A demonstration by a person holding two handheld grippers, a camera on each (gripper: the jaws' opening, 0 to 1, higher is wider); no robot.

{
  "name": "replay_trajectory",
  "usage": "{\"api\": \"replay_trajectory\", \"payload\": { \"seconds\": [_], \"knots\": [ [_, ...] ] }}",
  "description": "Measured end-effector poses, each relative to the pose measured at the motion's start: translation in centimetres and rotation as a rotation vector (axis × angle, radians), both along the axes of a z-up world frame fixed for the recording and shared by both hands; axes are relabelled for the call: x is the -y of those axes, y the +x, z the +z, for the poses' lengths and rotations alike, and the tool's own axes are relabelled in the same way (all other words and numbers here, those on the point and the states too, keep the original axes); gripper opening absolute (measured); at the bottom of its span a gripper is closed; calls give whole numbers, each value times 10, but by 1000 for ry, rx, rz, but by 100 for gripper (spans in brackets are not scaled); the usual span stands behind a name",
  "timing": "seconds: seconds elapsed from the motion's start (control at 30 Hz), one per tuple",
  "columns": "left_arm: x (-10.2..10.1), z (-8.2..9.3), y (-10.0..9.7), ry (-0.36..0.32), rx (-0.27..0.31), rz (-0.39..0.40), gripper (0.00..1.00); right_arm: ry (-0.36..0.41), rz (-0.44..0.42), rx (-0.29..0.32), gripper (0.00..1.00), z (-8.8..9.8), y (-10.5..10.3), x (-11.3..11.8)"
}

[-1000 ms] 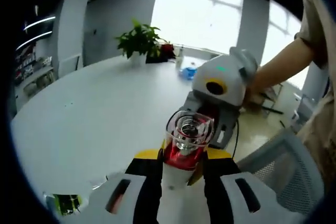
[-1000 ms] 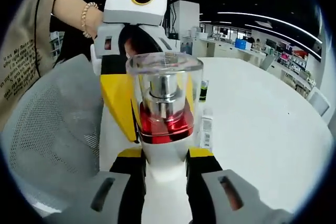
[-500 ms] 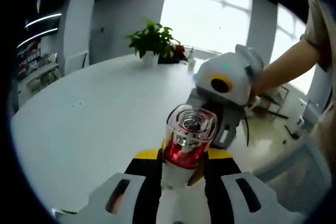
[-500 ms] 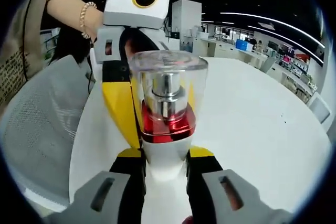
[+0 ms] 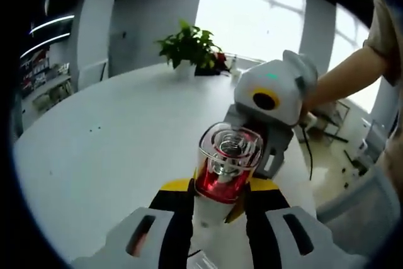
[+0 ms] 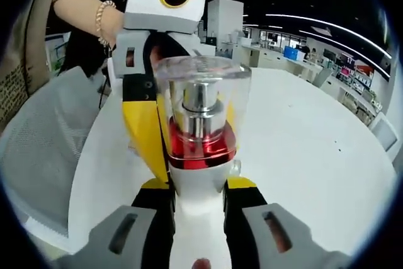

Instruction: Arrange the skincare products in the storage area until every visible bottle or jar stands upright without overlapping.

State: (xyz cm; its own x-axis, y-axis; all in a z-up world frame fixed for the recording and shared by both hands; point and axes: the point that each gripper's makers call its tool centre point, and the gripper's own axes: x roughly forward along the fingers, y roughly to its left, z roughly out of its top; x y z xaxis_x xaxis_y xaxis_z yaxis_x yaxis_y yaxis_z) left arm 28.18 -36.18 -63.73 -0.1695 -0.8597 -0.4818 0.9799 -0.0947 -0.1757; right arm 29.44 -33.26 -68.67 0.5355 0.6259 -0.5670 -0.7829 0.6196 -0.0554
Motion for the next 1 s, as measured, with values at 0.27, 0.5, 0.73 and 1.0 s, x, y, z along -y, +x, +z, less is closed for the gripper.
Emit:
{"api": "replay_trajectory", "payload": {
  "seconds": [0.27,0.5,0.73,1.0],
  "knots": [
    [-6,0,-1,13,0,20,31,-15,-54,-30,38,-3,-5,-3],
    [-22,6,-7,21,-4,56,42,-36,-112,-40,51,-1,-14,-2],
    [-39,18,-10,-6,-33,135,55,-52,-186,-19,61,12,-21,-5],
    [-69,26,-21,-32,-55,201,66,17,-354,16,72,29,-35,-3]
  ]
}}
